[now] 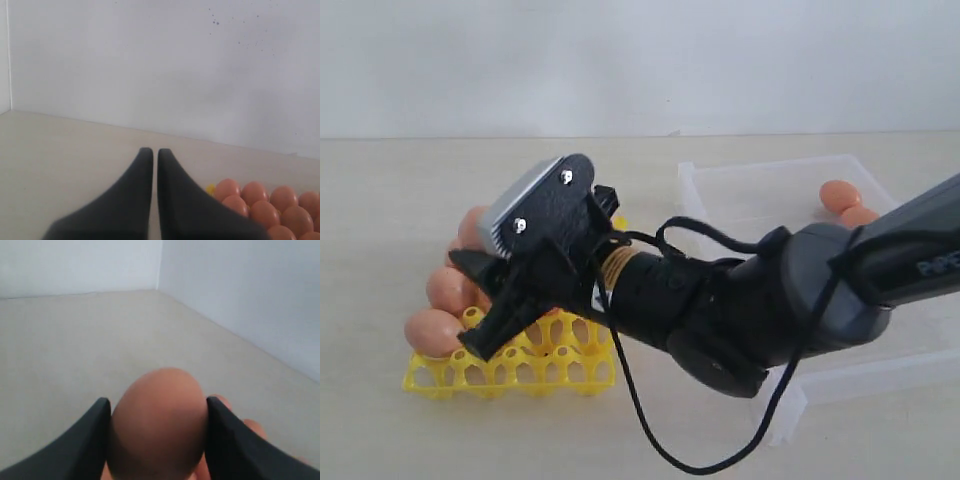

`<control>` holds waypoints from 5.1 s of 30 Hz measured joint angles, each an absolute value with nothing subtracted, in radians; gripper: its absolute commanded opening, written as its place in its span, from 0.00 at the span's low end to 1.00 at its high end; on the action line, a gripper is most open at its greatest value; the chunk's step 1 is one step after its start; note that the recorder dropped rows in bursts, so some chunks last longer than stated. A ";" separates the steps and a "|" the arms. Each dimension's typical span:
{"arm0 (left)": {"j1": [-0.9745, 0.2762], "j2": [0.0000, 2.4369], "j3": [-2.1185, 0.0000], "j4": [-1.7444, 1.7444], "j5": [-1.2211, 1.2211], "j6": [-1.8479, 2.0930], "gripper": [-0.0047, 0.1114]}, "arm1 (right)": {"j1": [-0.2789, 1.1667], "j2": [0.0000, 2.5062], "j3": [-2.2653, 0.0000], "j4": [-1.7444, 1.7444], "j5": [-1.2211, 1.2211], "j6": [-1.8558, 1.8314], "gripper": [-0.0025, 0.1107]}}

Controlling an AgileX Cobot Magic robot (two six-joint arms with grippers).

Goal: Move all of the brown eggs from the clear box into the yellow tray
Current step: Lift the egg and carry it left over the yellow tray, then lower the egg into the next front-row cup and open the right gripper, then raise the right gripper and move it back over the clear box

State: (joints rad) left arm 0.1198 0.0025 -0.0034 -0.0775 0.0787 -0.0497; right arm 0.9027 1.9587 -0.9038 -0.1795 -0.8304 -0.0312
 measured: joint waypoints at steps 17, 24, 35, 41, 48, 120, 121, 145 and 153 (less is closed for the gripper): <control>0.120 0.002 -0.003 -0.078 0.079 -0.050 0.07 | 0.786 2.110 -1.050 -0.877 -0.789 0.297 0.02; 0.120 0.002 -0.003 -0.078 0.079 -0.050 0.07 | 0.785 2.117 -1.090 -1.007 -0.743 0.366 0.02; 0.120 0.002 -0.003 -0.078 0.079 -0.050 0.07 | 0.782 2.175 -1.161 -1.092 -0.718 0.474 0.02; 0.120 0.002 -0.003 -0.078 0.079 -0.050 0.07 | 0.780 2.175 -1.164 -1.092 -0.713 0.476 0.02; 0.120 0.002 -0.003 -0.078 0.079 -0.050 0.07 | 0.780 2.175 -1.164 -1.092 -0.713 0.476 0.02; 0.120 0.002 -0.003 -0.078 0.079 -0.050 0.07 | 0.780 2.175 -1.164 -0.987 -0.629 0.524 0.57; 0.120 0.002 -0.003 -0.078 0.079 -0.050 0.07 | 0.780 2.175 -1.164 -0.983 -0.627 0.524 0.57; 0.120 0.002 -0.003 -0.078 0.079 -0.050 0.07 | 0.780 1.910 -1.164 -0.990 -0.211 0.787 0.02; 0.120 0.002 -0.003 -0.078 0.079 -0.050 0.07 | 0.726 1.825 -1.188 -0.998 0.408 0.682 0.02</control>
